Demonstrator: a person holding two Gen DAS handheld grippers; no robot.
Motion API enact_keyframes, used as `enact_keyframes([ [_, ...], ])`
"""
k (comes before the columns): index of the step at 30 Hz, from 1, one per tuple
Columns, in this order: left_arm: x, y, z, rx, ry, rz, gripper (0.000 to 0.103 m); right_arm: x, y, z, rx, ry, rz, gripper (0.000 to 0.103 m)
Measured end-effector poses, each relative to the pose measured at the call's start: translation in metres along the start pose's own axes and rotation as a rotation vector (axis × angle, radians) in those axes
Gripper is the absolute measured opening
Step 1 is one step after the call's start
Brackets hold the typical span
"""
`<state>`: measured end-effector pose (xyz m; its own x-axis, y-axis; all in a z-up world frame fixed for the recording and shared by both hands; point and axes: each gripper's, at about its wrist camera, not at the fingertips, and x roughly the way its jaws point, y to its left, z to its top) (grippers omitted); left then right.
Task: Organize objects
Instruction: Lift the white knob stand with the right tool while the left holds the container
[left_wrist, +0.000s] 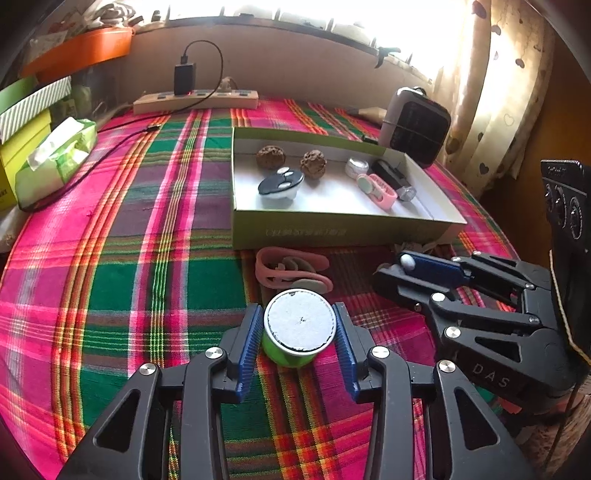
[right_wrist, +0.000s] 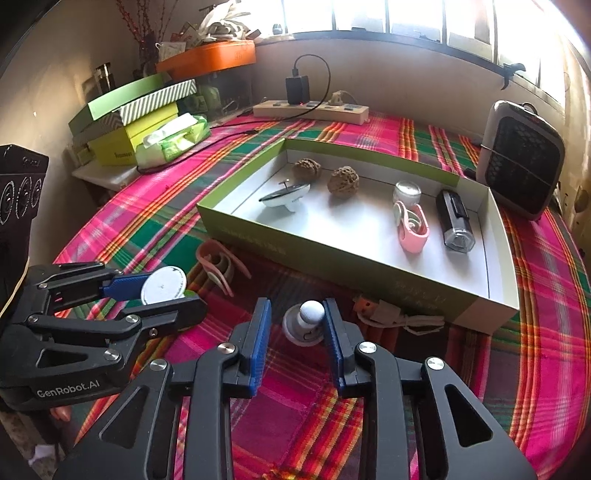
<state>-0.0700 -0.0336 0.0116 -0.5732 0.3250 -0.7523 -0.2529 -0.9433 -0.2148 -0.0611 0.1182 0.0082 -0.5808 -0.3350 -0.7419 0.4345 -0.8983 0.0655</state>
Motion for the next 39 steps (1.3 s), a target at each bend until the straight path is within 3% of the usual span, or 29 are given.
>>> enact_keyframes([
  [12, 0.001, 0.001, 0.0, 0.0, 0.0, 0.006, 0.037, 0.01, -0.004, 0.001, 0.016, 0.046, -0.006, 0.03],
  [39, 0.0, 0.001, 0.002, 0.005, -0.008, 0.01, 0.031, 0.011, -0.003, 0.001, 0.008, 0.047, -0.018, 0.027],
])
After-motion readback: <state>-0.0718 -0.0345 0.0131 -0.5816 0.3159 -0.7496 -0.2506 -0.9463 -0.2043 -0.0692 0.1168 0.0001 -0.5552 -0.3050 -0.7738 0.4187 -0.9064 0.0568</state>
